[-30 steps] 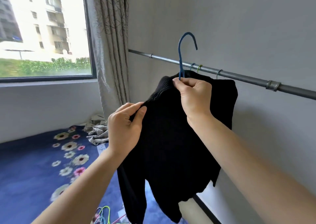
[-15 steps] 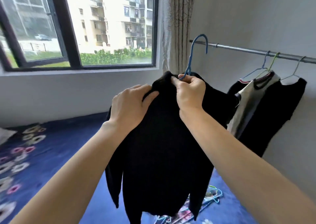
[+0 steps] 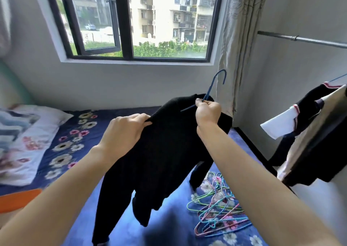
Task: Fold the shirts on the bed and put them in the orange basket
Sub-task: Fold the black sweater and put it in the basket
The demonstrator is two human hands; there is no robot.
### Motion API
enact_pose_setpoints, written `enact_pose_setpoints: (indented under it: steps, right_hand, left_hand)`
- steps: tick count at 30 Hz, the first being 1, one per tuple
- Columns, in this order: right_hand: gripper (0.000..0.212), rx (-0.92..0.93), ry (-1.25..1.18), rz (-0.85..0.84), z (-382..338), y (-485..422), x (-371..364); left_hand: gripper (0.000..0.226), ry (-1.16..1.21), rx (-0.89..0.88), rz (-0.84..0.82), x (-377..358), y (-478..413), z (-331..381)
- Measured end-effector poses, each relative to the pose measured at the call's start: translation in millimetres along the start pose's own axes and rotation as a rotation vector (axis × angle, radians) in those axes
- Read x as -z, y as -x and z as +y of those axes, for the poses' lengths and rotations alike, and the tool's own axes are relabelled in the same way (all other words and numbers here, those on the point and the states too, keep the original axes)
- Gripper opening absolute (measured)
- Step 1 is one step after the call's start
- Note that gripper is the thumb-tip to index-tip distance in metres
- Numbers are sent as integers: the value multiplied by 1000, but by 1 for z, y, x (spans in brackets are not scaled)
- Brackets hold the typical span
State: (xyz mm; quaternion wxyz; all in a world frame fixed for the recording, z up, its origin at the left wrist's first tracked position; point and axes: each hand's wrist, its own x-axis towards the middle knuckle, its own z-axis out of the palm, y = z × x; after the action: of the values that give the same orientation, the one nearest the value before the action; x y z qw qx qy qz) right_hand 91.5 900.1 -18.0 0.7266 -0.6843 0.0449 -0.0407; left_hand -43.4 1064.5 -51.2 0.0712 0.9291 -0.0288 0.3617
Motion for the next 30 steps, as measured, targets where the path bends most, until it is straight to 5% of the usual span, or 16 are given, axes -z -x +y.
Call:
enact_pose_setpoints:
  steps: [5, 9, 16, 21, 27, 30]
  right_hand:
    - [19, -90, -35, 40, -1, -16, -10]
    - [16, -328, -182, -149, -6, -28, -17]
    - [19, -371, -373, -231, -16, -52, -18]
    - [28, -566, -587, -339, -16, -69, 8]
    - [22, -593, -111, -810, 7, -60, 28]
    - [21, -440, 194, -995, -2, -76, 64]
  left_hand:
    - [40, 41, 46, 55, 5, 33, -21]
    - [29, 111, 165, 168, 8, 41, -29]
    - [17, 134, 163, 255, 6, 27, -30]
    - [9, 255, 513, 279, -21, 36, -37]
    - [17, 399, 739, 88, -67, 0, -22]
    - [18, 295, 836, -10, -85, 1, -27]
